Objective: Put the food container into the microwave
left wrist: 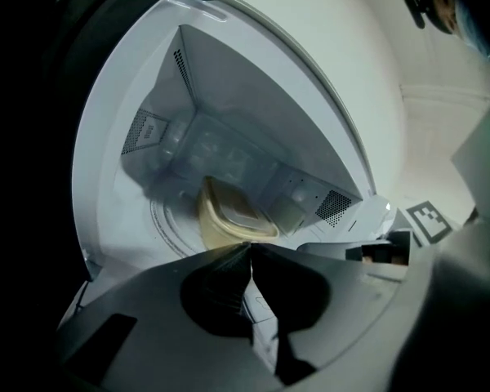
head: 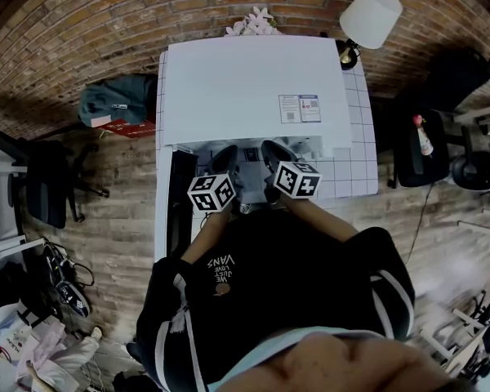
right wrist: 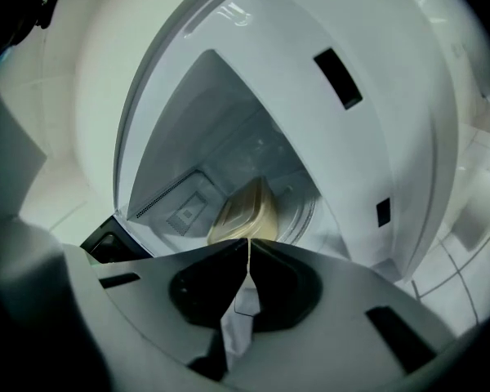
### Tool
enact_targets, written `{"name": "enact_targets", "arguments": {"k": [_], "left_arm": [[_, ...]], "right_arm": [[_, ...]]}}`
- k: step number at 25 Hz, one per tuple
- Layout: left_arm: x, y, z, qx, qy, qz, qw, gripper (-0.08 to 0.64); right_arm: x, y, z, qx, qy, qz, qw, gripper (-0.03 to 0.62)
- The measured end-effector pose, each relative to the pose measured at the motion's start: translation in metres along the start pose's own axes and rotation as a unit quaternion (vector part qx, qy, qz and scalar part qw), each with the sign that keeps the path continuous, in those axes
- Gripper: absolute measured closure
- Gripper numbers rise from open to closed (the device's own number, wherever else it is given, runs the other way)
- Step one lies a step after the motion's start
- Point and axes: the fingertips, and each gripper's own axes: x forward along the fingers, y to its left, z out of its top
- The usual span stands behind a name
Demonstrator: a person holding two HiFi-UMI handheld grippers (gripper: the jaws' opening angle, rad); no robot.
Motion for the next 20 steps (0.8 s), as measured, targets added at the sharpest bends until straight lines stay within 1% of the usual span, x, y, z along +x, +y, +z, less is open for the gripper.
{"name": "enact_targets", "arguments": {"k": [5,11,14,20], "left_arm": [[-0.002,-0.004,0.000,0.006,0.004,-0.017,0.9998,0.546],[-0.003,-0.007,-0.003,0.009,0.012,-0.041,0.9991,0.548],[-0.005,-0.009,-0.005,0.011,0.018,-0.050,0.9985,0.548],[-0.004,-0.020,-0.009,0.023,0.019,-0.053,0.9982,0.548]], "right_arm": [[-0.006,0.003,0.000,0.003,-0.013,-0.009,1.000,0.581],[-0.014,0.005,-0.003,0.015,-0.038,-0.028,0.999,0.581],[-0.023,0.001,-0.002,0.014,-0.050,-0.038,0.998,0.581],[-0.038,-0.007,0.001,0.014,-0.061,-0.037,0.997,0.581]]}}
